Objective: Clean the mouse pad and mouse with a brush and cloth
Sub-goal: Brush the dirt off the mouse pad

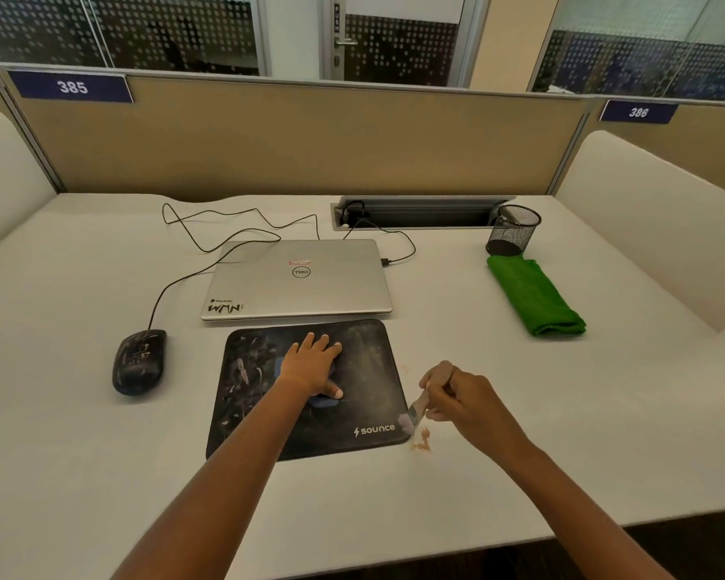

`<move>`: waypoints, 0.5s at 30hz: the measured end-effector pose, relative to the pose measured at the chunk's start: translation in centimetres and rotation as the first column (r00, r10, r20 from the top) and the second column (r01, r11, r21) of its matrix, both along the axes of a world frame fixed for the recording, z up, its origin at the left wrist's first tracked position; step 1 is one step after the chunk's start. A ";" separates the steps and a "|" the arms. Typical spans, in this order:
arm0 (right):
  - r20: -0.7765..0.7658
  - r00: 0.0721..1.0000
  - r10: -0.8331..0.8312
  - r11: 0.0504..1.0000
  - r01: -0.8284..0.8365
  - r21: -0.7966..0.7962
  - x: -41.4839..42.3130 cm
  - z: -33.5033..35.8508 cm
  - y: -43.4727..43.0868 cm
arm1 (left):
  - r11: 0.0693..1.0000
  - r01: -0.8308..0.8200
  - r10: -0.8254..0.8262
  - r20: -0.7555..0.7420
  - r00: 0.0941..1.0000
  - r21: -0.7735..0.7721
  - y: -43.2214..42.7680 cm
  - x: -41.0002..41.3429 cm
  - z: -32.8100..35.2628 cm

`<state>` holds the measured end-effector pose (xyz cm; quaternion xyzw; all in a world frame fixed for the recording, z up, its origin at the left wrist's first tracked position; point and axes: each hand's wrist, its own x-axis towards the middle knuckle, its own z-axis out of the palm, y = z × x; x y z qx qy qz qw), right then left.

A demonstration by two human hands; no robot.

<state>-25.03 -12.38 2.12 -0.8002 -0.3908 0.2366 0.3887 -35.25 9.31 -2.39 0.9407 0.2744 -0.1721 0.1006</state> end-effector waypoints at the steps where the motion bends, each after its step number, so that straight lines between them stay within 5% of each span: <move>1: -0.019 1.000 -0.009 1.000 0.009 0.007 0.4 0.2 -0.1 | 1.000 0.000 0.000 0.000 1.000 -0.001 0.0 0.0 0.0; 15: 0.061 0.997 -0.048 0.987 0.038 0.158 0.7 -0.4 4.7 | 0.989 -0.081 0.065 0.128 0.990 0.122 1.4 1.5 0.8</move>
